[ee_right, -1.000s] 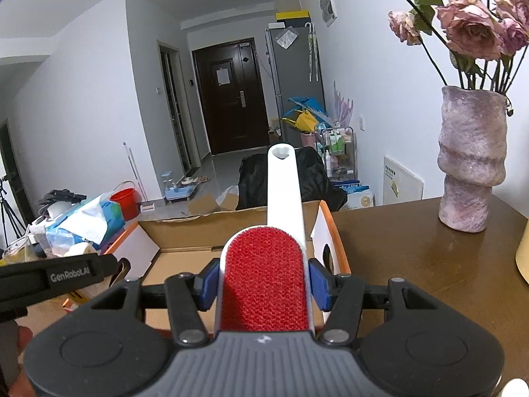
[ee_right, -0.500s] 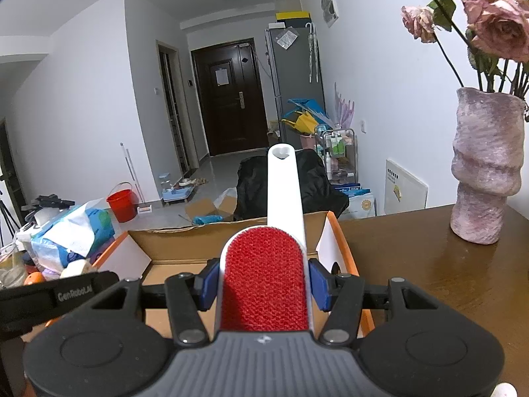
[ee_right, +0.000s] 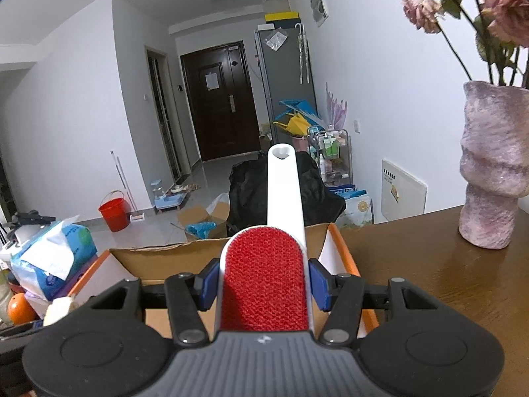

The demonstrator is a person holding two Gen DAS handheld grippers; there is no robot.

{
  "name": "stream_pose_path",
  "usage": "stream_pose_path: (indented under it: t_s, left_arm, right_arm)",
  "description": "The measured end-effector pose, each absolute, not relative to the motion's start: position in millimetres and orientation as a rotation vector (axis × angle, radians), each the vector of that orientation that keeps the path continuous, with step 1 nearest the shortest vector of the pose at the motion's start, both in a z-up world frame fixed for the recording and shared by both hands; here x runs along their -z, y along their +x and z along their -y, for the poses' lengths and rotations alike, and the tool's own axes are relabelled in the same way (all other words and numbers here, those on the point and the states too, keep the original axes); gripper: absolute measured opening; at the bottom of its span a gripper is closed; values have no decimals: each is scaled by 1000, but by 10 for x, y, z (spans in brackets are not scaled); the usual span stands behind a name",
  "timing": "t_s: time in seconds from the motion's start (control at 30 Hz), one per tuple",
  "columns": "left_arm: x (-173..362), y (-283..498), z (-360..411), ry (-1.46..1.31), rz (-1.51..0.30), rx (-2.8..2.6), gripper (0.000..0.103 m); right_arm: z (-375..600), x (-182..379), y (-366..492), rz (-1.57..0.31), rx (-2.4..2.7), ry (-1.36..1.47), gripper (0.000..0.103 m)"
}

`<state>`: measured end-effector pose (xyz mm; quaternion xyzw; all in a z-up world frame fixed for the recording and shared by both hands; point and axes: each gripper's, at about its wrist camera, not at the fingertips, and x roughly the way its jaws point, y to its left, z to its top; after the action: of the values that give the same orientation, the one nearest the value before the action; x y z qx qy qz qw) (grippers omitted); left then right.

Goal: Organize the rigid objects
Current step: 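Open the left gripper dropping the plug while the right gripper releases the brush into the box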

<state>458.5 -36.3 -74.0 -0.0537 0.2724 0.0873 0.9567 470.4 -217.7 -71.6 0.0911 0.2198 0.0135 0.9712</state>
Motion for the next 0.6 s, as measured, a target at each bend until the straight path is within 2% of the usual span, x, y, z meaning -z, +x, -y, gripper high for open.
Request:
stream_pose_path:
  t_s: [0.2,0.23,0.27,0.3,0.37,0.6]
  left_arm:
    - [759,4616,330,-114,-556,-187,34]
    - [751,4607,331,-109,-549,-191,42]
    - [743,4598,335,-105,-544,-196,56]
    - [741,4592,339,-100,-541,-205,60]
    - [742,4596,334,-93,-546,-219,72]
    - [732,4588,273,-100,-552,-265,96]
  right_arm:
    - [2126,757,4799,-450,-41,156,55]
    - [2131,761,4808,-457,-43,159,55]
    - [2137,765,4816,-469,-39,161,55]
    - [2145,761,4815,-471,-30,160,58]
    - [2171,738,4791,-462,-12,159,84]
    - [2208,676,4729,-465,-1,176,100]
